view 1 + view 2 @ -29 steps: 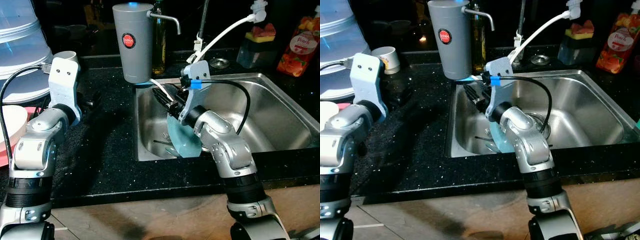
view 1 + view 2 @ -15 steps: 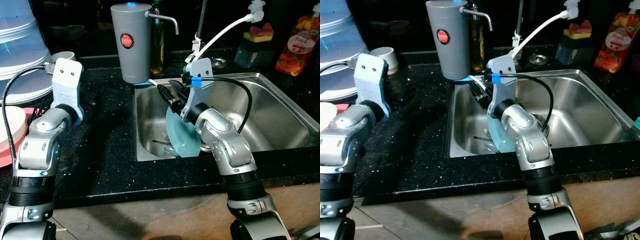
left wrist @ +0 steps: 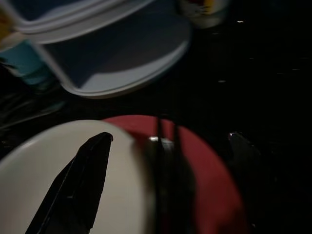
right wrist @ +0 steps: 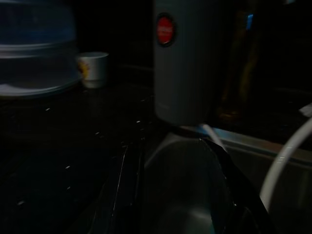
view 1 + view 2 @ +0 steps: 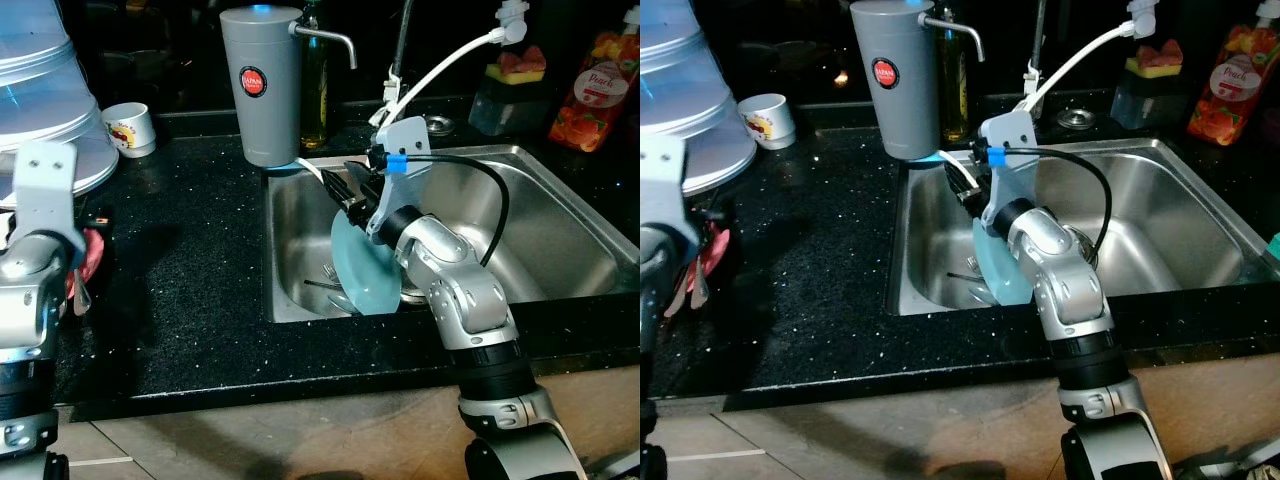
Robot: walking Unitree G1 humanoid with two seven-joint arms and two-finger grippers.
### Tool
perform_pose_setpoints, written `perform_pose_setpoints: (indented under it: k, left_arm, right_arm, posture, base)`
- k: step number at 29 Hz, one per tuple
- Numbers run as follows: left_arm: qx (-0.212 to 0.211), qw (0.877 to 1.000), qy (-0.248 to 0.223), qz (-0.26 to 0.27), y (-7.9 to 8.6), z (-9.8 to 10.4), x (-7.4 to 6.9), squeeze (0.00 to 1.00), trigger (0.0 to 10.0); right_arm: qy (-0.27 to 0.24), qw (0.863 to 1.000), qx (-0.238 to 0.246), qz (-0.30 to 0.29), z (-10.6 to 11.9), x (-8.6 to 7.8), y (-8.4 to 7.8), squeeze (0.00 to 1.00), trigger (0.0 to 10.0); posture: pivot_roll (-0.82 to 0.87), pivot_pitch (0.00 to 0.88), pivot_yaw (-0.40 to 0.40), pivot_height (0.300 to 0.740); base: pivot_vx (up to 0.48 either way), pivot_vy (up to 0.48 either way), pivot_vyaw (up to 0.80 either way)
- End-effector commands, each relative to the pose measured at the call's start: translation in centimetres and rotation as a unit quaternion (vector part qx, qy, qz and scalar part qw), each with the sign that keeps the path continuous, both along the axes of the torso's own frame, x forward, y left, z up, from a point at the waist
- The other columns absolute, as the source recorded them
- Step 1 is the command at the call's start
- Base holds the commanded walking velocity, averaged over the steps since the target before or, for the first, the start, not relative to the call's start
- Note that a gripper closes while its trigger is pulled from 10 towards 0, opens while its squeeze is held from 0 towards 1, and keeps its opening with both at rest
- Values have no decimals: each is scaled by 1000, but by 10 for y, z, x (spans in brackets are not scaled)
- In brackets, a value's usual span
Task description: Kitchen organization
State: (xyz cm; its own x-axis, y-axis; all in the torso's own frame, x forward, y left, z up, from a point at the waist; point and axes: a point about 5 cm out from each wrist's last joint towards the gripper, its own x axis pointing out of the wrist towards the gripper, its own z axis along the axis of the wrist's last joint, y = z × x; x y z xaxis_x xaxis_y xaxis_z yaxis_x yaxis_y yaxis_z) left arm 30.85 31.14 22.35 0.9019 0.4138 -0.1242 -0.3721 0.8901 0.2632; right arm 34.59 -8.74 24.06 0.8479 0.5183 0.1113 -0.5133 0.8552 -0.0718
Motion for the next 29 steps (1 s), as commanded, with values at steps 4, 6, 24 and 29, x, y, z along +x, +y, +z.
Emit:
perform_pose_setpoints:
  k: [4, 6, 24, 29]
  left_arm:
    - [20, 995, -27, 89, 54, 16, -20, 0, 10000]
    - [12, 994, -43, 97, 62, 22, -24, 0, 10000]
    - [10, 981, -18, 193, 157, 16, -95, 0, 10000]
    - [-18, 990, -37, 137, 155, 5, -91, 0, 10000]
  right_arm:
    - [15, 1000, -10, 4, -7, 1, 0, 0, 10000]
    - [16, 1000, -10, 4, -7, 1, 0, 0, 10000]
    - [17, 1000, -14, 20, -9, 1, 6, 0, 10000]
    - [16, 999, -14, 24, -8, 0, 8, 0, 10000]
  posture:
    - [18, 0, 6, 740]
    - [25, 0, 1, 740]
    - [46, 0, -9, 740]
    - [47, 0, -9, 740]
  base:
    - [0, 0, 0]
    - [0, 0, 0]
    - [0, 0, 0]
    - [0, 0, 0]
